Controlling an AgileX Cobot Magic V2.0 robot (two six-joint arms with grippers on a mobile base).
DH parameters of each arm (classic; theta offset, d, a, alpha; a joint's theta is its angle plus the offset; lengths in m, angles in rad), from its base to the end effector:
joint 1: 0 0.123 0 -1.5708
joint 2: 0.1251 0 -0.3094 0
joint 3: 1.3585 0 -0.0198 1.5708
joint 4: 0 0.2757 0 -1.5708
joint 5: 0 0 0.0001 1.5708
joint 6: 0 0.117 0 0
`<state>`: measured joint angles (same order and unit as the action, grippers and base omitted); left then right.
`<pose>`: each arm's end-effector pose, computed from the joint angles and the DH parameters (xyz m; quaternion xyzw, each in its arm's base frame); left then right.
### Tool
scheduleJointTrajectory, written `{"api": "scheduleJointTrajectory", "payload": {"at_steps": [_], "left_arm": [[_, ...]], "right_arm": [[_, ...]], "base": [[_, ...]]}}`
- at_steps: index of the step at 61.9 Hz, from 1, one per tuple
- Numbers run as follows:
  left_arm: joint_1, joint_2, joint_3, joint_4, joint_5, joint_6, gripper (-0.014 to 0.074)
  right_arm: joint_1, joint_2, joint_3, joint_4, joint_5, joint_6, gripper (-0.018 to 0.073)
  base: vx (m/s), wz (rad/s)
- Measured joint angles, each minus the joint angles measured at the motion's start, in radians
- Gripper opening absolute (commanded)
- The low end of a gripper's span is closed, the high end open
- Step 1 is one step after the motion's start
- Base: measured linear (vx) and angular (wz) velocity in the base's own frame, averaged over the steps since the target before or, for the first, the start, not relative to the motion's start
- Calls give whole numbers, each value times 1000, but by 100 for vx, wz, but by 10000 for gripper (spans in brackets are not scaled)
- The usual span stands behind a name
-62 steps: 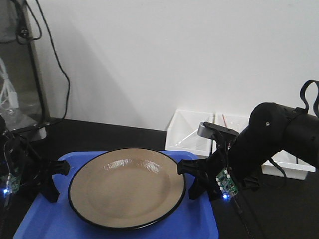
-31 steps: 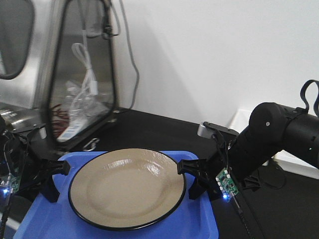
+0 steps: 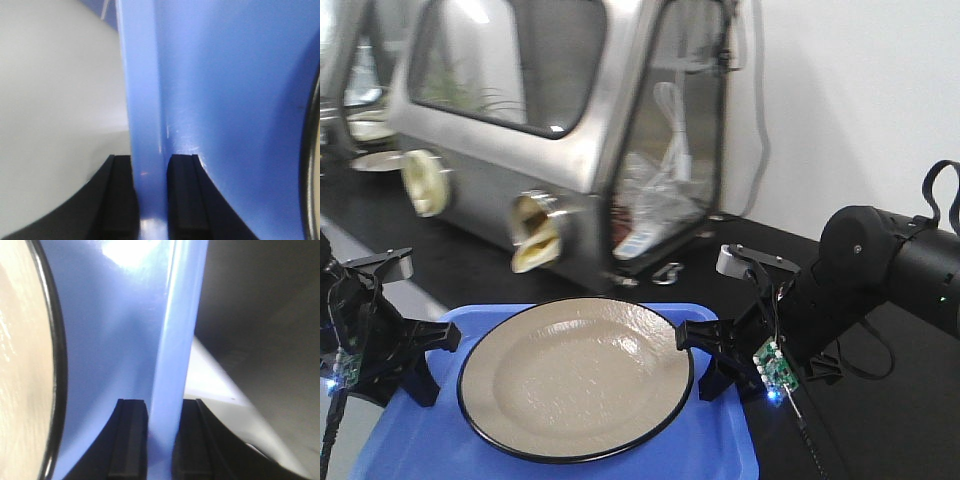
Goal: Place disk in tray to left cabinet
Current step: 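Hold the tray with both grippers while the base drives to the cabinet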
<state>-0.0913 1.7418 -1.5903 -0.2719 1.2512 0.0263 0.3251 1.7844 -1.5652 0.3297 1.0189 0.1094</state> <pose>0.3920 -0.0659 0.3118 0.0319 0.9825 -0.1371 0.1217 0.3943 0.1670 0.2966 -0.0491 0.9651 0.1953 0.1674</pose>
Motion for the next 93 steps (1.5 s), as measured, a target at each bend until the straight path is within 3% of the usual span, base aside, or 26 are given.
{"api": "scheduleJointTrajectory", "payload": {"at_steps": [43,93], "left_arm": [[0,0,0,1,4,0,0],[0,0,0,0,5,0,0]], "right_arm": [[0,0,0,0,3,0,-2],[0,0,0,0,6,0,-2]], "base": [[7,67],[34,49]]}}
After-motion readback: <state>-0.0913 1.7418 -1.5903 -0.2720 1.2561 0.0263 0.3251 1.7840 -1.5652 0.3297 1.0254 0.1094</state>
